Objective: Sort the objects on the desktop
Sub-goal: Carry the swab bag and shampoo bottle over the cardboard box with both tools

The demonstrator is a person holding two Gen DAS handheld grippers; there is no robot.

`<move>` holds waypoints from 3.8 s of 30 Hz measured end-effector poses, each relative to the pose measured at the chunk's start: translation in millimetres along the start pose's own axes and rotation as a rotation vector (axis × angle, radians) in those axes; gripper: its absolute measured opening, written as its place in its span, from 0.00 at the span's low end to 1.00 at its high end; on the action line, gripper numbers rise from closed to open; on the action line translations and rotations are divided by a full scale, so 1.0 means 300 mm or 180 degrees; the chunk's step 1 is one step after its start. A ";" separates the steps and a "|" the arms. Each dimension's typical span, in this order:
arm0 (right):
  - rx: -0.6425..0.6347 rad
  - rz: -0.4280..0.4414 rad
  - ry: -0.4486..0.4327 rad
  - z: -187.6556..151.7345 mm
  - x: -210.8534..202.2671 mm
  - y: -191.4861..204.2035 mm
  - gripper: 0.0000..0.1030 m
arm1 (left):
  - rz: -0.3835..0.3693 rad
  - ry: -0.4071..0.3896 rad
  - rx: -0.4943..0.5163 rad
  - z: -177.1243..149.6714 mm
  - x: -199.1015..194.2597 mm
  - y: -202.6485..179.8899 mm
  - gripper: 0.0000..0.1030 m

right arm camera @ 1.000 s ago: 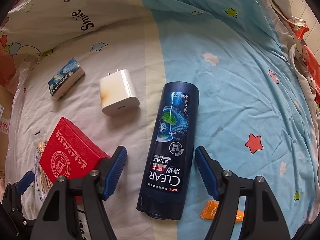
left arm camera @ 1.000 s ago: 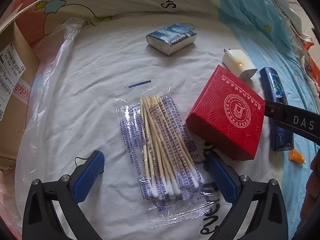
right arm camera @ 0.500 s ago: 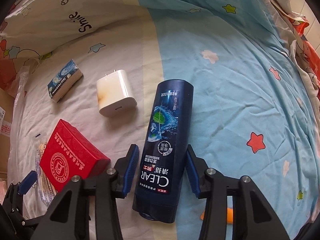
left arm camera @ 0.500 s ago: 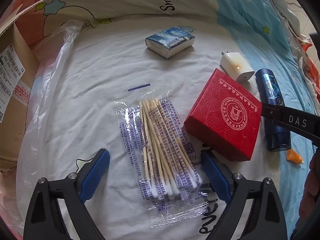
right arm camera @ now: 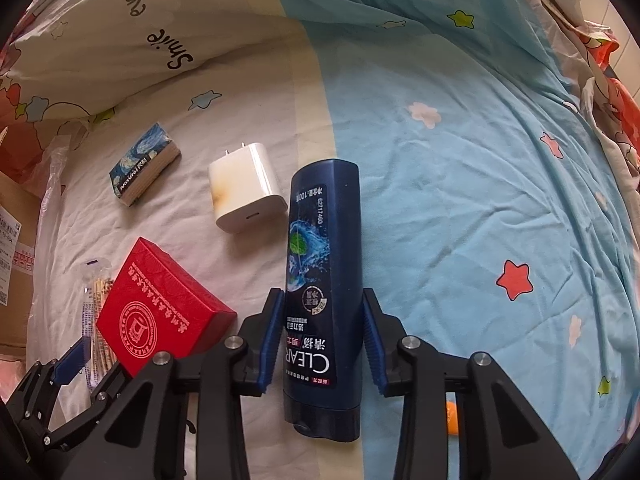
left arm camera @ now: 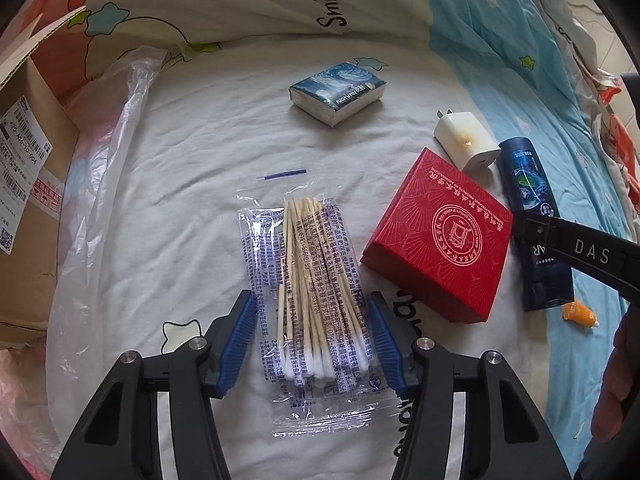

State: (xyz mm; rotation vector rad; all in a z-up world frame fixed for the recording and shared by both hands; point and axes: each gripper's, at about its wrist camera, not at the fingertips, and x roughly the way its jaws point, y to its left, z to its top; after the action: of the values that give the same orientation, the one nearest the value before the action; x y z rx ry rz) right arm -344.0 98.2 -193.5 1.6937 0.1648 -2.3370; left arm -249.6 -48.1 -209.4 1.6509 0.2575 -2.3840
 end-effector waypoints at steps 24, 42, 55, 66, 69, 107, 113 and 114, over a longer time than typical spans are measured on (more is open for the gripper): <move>-0.0035 -0.0011 -0.0157 -0.019 -0.144 0.073 0.33 | -0.0010 -0.0063 0.0050 -0.005 -0.135 0.036 0.50; -0.0066 -0.0038 -0.0280 -0.088 -0.321 0.061 0.33 | -0.0096 -0.0178 0.0141 -0.016 -0.280 0.039 0.43; -0.0123 0.0017 -0.0378 -0.154 -0.482 0.137 0.32 | -0.0155 -0.0297 0.0172 -0.034 -0.438 0.074 0.42; -0.0296 0.0085 -0.0587 -0.185 -0.664 0.281 0.32 | -0.0169 -0.0502 0.0126 -0.053 -0.624 0.161 0.42; -0.0352 0.0161 -0.0640 -0.188 -0.711 0.332 0.32 | -0.0151 -0.0549 0.0097 -0.055 -0.668 0.202 0.42; -0.1501 0.0407 -0.0823 -0.225 -0.869 0.949 0.33 | 0.0175 -0.0811 -0.0084 -0.061 -0.887 0.706 0.42; -0.1527 0.0522 -0.0741 -0.207 -0.833 1.011 0.33 | 0.0218 -0.0748 -0.0222 -0.039 -0.858 0.799 0.42; -0.1540 0.0536 -0.0723 -0.203 -0.825 1.023 0.33 | 0.0238 -0.0735 -0.0235 -0.035 -0.852 0.813 0.42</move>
State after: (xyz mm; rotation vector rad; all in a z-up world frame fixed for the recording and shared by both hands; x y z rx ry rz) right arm -133.8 -149.6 38.1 1.1589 0.4796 -2.1221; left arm -83.8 -256.4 23.0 1.3152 0.2350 -2.4487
